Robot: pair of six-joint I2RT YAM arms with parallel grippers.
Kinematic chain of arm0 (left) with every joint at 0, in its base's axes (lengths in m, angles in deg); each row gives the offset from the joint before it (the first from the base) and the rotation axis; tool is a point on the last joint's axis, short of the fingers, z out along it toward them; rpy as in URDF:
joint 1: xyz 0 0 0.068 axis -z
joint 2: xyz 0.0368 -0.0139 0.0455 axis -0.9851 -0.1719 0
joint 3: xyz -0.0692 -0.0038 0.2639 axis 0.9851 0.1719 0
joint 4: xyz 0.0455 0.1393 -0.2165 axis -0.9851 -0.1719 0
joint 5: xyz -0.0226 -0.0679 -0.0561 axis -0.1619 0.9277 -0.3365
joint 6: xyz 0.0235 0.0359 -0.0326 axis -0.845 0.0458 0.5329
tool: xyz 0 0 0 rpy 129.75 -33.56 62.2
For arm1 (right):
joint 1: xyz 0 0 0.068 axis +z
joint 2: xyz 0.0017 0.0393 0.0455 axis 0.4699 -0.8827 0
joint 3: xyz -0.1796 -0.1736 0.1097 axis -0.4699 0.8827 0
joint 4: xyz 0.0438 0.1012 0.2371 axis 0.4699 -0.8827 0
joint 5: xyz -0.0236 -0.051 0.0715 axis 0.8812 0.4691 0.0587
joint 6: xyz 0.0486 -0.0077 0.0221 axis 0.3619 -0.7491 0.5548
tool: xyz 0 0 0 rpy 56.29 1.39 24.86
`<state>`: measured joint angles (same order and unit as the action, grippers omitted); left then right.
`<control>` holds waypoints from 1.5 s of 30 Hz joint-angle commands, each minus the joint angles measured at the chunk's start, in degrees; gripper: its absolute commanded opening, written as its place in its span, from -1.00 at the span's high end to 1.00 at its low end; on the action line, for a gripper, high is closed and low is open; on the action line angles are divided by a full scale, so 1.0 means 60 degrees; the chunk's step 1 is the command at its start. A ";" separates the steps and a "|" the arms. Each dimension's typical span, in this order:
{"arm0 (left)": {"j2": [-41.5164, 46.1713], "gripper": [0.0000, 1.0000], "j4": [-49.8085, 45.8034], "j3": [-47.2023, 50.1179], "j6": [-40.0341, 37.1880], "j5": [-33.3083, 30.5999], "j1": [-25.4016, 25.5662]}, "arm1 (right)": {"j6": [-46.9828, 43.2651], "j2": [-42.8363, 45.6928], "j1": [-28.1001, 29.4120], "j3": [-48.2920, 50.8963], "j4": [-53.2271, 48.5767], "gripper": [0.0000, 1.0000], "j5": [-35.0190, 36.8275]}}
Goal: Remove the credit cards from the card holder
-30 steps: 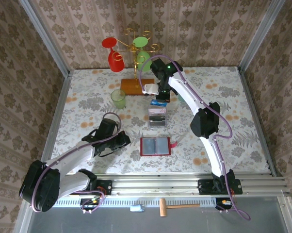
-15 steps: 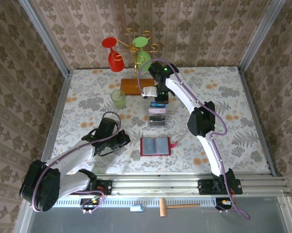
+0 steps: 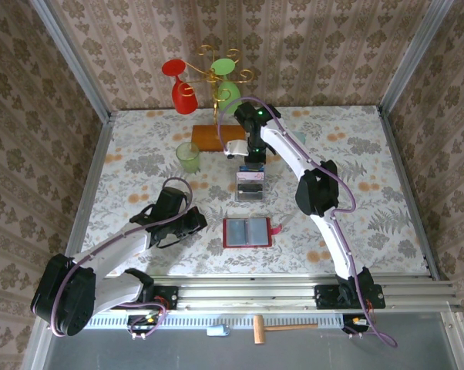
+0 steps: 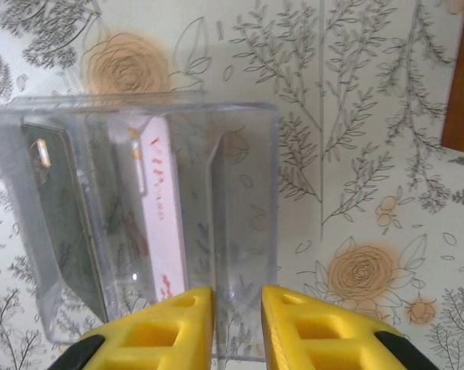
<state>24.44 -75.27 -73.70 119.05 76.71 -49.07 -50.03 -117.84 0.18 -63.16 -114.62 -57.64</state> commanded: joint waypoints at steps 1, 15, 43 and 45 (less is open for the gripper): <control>-0.0003 0.94 -0.0154 -0.0066 0.0091 0.0031 -0.0103 | 0.0219 0.0036 -0.0028 -0.0251 0.0379 0.50 0.0301; -0.0011 0.94 -0.0089 -0.0050 0.0107 0.0061 -0.0117 | 0.0654 0.0539 -0.0027 0.0007 0.1303 0.49 0.0677; -0.0174 0.94 0.0107 -0.0055 0.0135 0.0144 -0.0117 | 0.0928 0.1486 0.0024 0.2138 0.3043 0.48 0.1147; -0.0259 0.94 0.0227 -0.0036 0.0161 0.0205 -0.0117 | 0.1009 0.1760 0.0046 0.2337 0.3140 0.48 0.1116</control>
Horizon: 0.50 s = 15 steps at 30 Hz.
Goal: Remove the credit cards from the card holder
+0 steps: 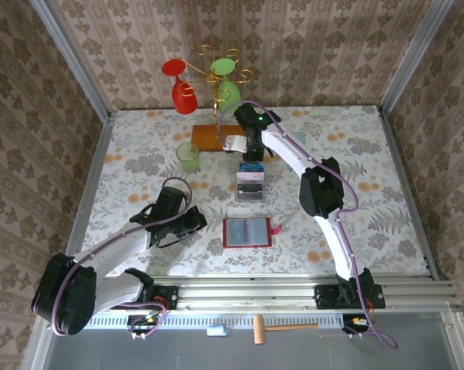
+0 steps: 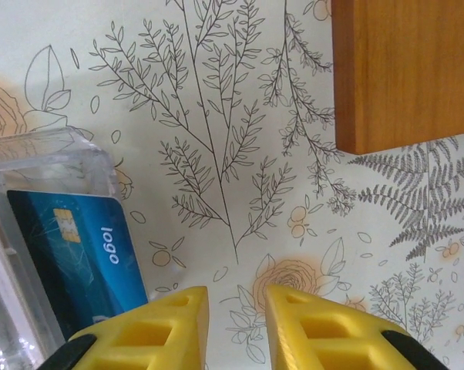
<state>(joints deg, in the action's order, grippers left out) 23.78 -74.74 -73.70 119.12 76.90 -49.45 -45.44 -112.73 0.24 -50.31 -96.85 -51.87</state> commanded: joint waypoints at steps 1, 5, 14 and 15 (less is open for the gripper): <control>-0.0211 0.94 0.0218 -0.0020 0.0155 0.0202 -0.0055 | 0.0304 0.1064 0.0063 0.0388 0.0240 0.48 0.0137; -0.0476 0.95 0.0551 -0.0026 0.0188 0.0338 -0.0030 | 0.0728 0.1856 0.0205 0.1458 0.0654 0.48 -0.0061; -0.1198 0.95 0.1173 -0.0134 0.0201 0.0642 0.0140 | 0.2079 0.3895 0.0602 0.4518 0.2042 0.48 -0.0437; -0.1273 0.95 0.1220 -0.0150 0.0199 0.0673 0.0157 | 0.2309 0.4090 0.0633 0.4751 0.2144 0.48 -0.0486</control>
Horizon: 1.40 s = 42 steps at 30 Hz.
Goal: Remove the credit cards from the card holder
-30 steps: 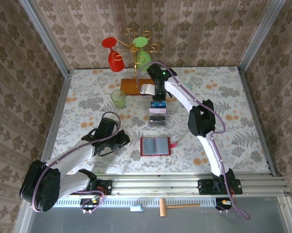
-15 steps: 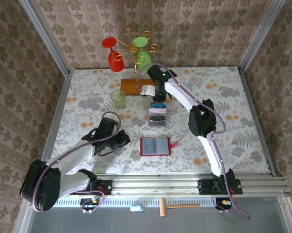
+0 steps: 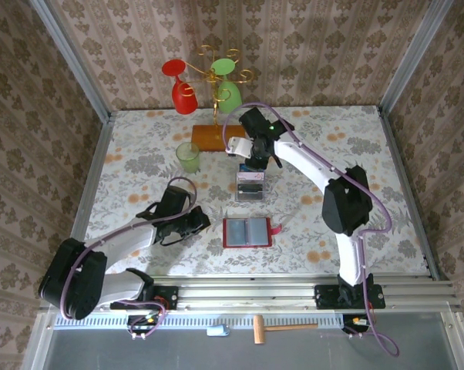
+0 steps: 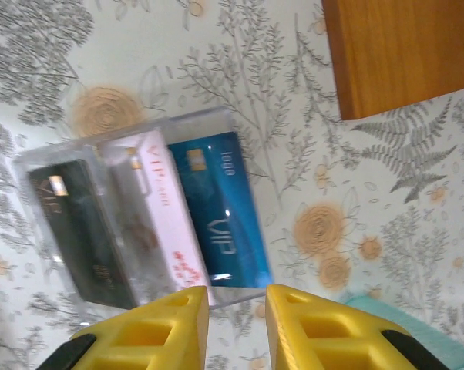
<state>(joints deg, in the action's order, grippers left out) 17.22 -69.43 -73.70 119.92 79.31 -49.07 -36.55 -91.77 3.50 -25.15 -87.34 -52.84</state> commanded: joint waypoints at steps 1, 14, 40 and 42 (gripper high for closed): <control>-0.0267 0.95 0.0386 -0.0190 0.0064 0.0300 0.0133 | 0.1115 0.0795 0.0127 0.0802 0.0681 0.48 -0.0379; -0.0996 0.96 0.0836 -0.0487 -0.0022 0.0614 0.0454 | 0.7085 0.3057 0.0194 0.4068 0.2778 0.47 -0.2803; -0.2082 1.00 0.1227 -0.0902 -0.0103 0.0818 0.1198 | 1.4380 0.5266 0.0883 0.8658 0.5417 0.64 -0.4520; -0.2039 1.00 0.1229 -0.0841 -0.0085 0.0746 0.1254 | 1.4448 0.5236 0.0897 0.8750 0.5409 0.64 -0.4607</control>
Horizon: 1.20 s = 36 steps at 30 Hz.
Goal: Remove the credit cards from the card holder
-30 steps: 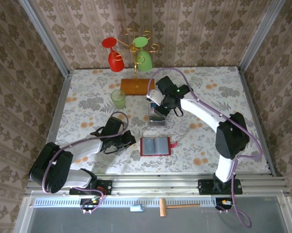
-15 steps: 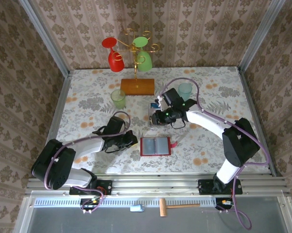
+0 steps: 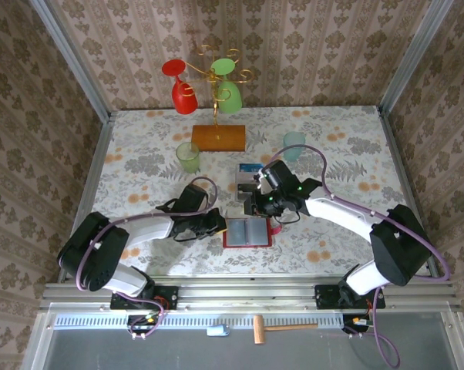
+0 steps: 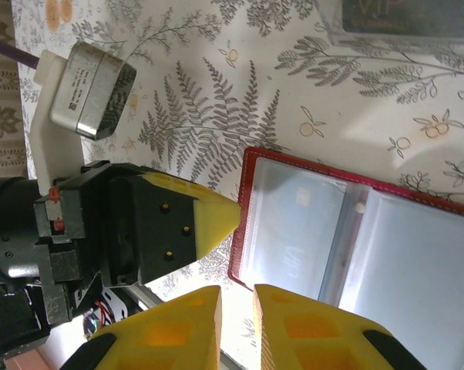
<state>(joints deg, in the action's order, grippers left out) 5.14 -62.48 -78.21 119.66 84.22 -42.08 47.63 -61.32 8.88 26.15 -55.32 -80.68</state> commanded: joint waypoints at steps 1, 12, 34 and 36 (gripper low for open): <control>-0.0010 1.00 0.0042 -0.0067 -0.0038 -0.0106 0.0106 | 0.0466 0.0127 0.0001 0.0267 0.0127 0.64 -0.0018; 0.0416 1.00 -0.0030 0.0391 0.0146 -0.0475 0.0237 | 0.0687 -0.0272 0.0147 0.0453 0.0260 0.55 -0.0130; 0.0314 1.00 0.0104 0.0729 0.0252 -0.0515 0.0250 | 0.1053 -0.1408 0.0423 0.0135 0.0357 0.38 -0.0485; 0.0299 1.00 0.0107 0.0731 0.0252 -0.0504 0.0256 | 0.1084 -0.1509 0.0469 0.0108 0.0396 0.36 -0.0531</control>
<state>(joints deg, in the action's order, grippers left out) 6.38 -62.00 -74.62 120.38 82.02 -40.75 52.85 -69.28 11.10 28.14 -53.51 -82.47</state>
